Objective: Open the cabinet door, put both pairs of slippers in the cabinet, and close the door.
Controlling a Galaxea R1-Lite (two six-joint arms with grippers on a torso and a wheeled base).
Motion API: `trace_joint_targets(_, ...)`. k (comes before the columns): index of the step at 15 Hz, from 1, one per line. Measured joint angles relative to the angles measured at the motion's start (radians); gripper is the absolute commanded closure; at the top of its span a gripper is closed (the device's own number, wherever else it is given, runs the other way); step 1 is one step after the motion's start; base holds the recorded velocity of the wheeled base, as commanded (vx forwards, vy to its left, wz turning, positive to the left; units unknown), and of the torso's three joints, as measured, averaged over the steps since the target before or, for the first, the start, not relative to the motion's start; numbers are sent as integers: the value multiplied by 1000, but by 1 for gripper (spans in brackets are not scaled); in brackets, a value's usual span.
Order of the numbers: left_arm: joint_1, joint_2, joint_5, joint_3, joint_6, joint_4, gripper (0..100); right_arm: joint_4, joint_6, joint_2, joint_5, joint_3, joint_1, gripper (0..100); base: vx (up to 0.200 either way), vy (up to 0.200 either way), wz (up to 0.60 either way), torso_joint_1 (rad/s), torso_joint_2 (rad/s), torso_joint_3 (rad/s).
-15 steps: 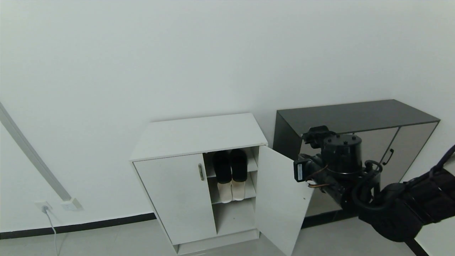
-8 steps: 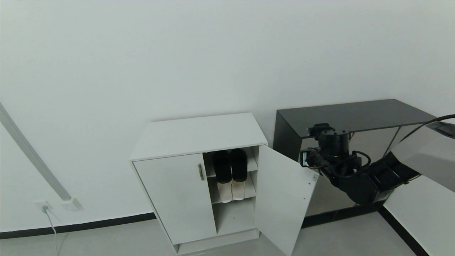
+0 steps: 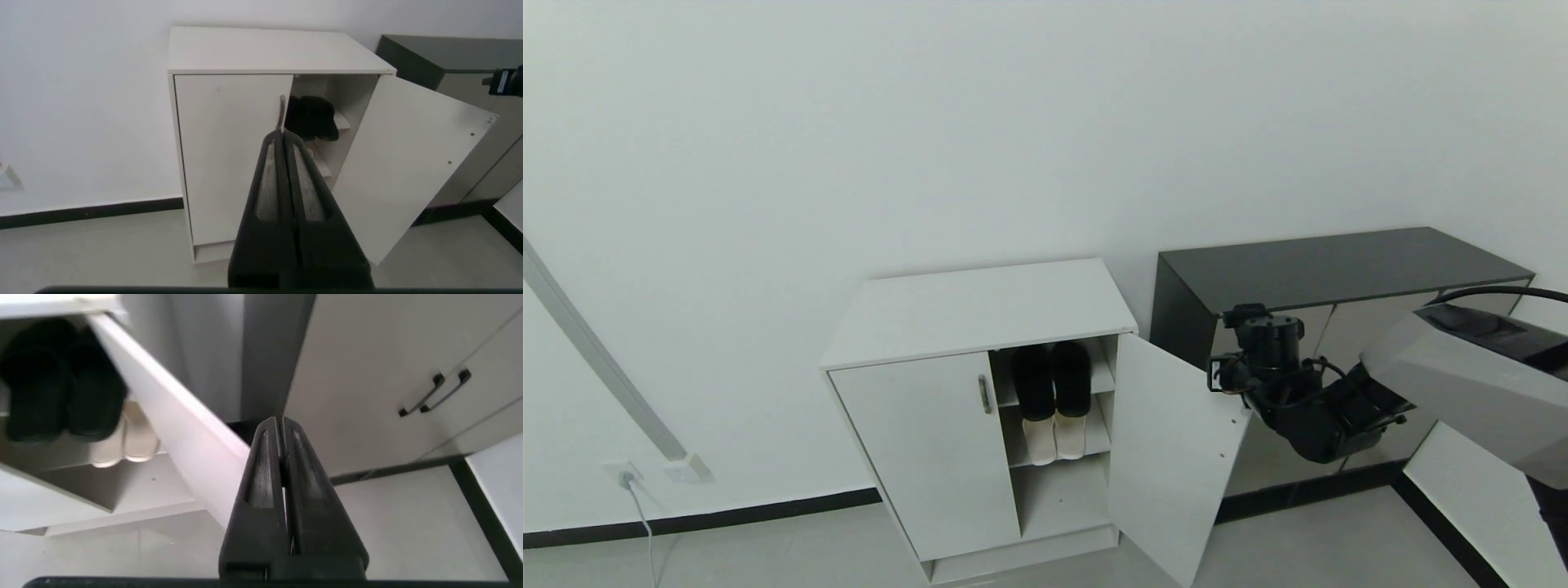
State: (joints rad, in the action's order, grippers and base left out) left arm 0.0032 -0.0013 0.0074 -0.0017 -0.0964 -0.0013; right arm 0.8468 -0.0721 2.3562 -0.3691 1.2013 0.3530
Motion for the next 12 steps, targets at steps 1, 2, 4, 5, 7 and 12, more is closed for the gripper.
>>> trace_joint_targets(1, 0, 0, 0, 0, -1, 0, 100, 0, -1, 17, 0, 16, -4, 100, 0, 0, 0, 0, 0, 0)
trace_joint_targets(2, 0, 0, 0, 0, -1, 0, 100, 1, 0, 30, 1, 30, -9, 100, 0, 0, 0, 0, 0, 0)
trace_joint_targets(4, -1, 0, 0, 0, -1, 0, 100, 0, 0, 48, 1, 43, -13, 100, 0, 0, 0, 0, 0, 0)
trace_joint_targets(5, -1, 0, 0, 0, -1, 0, 100, -2, 0, 53, 1, 48, -13, 100, 0, 0, 0, 0, 0, 0)
trace_joint_targets(7, -1, 0, 0, 0, -1, 0, 100, -8, -1, 61, 1, 54, -15, 100, 0, 0, 0, 0, 0, 0)
trace_joint_targets(12, 0, 0, 0, 0, 0, 0, 100, -35, -2, 68, 1, 59, -17, 100, 0, 0, 0, 0, 0, 0)
